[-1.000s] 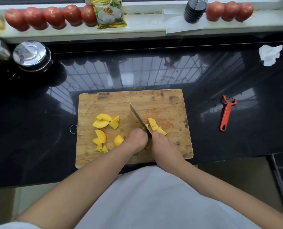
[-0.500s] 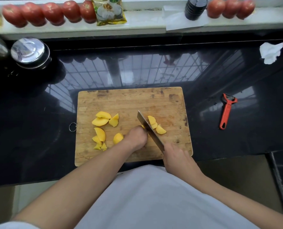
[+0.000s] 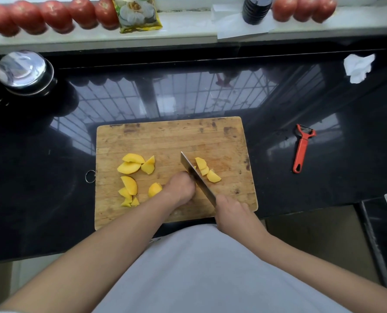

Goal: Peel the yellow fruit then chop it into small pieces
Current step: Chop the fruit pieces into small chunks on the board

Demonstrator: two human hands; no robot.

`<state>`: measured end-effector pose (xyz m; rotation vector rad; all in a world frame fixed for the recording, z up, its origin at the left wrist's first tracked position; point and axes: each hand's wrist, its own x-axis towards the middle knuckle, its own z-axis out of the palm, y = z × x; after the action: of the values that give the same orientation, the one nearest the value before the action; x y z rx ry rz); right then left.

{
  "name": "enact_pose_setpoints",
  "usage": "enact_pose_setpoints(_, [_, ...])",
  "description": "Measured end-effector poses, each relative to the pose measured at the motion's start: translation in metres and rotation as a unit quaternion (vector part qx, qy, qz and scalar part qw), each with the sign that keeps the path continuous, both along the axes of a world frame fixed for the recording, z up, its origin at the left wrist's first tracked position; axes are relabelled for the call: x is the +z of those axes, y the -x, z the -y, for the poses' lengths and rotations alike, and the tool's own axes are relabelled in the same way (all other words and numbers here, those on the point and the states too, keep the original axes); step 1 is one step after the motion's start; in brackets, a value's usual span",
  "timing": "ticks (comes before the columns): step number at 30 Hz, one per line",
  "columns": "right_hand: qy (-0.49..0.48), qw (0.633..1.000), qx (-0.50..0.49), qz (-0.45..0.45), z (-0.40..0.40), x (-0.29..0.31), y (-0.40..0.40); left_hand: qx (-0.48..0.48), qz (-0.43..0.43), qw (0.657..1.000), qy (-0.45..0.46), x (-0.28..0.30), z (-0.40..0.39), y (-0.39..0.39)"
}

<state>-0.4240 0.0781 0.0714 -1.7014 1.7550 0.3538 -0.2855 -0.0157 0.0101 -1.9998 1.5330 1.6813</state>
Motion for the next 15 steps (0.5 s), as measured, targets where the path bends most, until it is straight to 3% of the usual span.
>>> enact_pose_setpoints(15, [0.1,0.994,-0.028,0.042,0.042,-0.022,-0.028,0.024,-0.04,0.999,-0.021,0.005,-0.001,-0.005])
